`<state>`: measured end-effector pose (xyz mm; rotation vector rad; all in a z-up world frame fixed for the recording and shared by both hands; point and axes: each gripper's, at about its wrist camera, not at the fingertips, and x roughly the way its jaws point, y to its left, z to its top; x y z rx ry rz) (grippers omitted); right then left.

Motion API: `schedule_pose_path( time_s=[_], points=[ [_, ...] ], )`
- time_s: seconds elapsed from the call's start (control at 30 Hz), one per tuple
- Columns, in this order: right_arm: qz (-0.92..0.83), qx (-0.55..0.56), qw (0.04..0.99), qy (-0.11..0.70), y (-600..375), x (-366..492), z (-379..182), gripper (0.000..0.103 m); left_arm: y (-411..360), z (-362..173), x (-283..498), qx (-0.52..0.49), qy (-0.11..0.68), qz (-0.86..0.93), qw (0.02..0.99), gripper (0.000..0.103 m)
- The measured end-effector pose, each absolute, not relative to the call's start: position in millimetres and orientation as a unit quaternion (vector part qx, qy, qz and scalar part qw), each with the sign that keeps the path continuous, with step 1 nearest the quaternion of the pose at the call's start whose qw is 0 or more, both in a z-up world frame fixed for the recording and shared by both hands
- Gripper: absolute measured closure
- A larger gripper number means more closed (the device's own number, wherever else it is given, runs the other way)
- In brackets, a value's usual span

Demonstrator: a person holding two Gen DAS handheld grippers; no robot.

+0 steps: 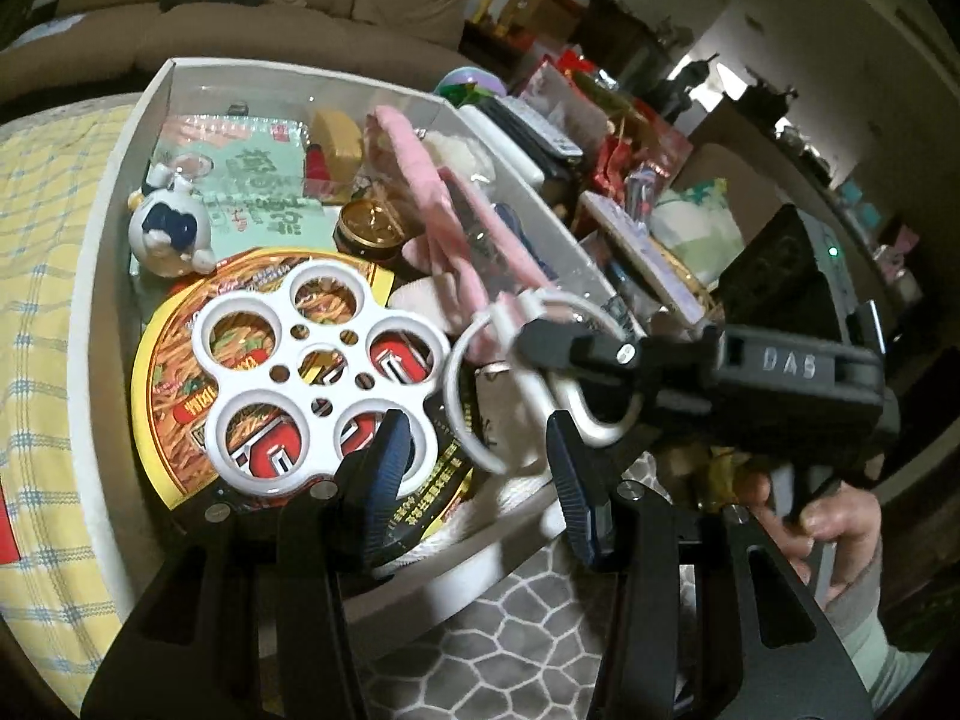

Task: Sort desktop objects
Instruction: 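Carry the scissors into the white bin and open the right tool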

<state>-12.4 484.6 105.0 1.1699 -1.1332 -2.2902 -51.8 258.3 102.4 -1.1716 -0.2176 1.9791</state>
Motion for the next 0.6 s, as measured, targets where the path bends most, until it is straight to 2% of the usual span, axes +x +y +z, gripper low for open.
schedule_pose_path(
  time_s=[0.27,0.43,0.53,0.6],
  points=[
    [-0.810,0.386,0.149,-0.416,527.5,-41.5,121.9,0.096,276.2,122.2,-78.2,-0.452,-0.089,0.783,0.417,0.060],
    [-0.795,0.406,0.119,-0.434,543.9,-62.5,86.9,0.096,306.5,132.2,-94.1,-0.441,-0.053,0.787,0.428,0.058],
    [-0.806,0.414,0.111,-0.409,543.7,-63.3,86.4,0.096,317.7,129.2,-98.9,-0.440,-0.035,0.790,0.426,0.058],
    [-0.817,0.419,0.098,-0.383,541.7,-62.4,92.8,0.088,321.9,123.1,-101.1,-0.446,-0.035,0.788,0.423,0.058]
  ],
)
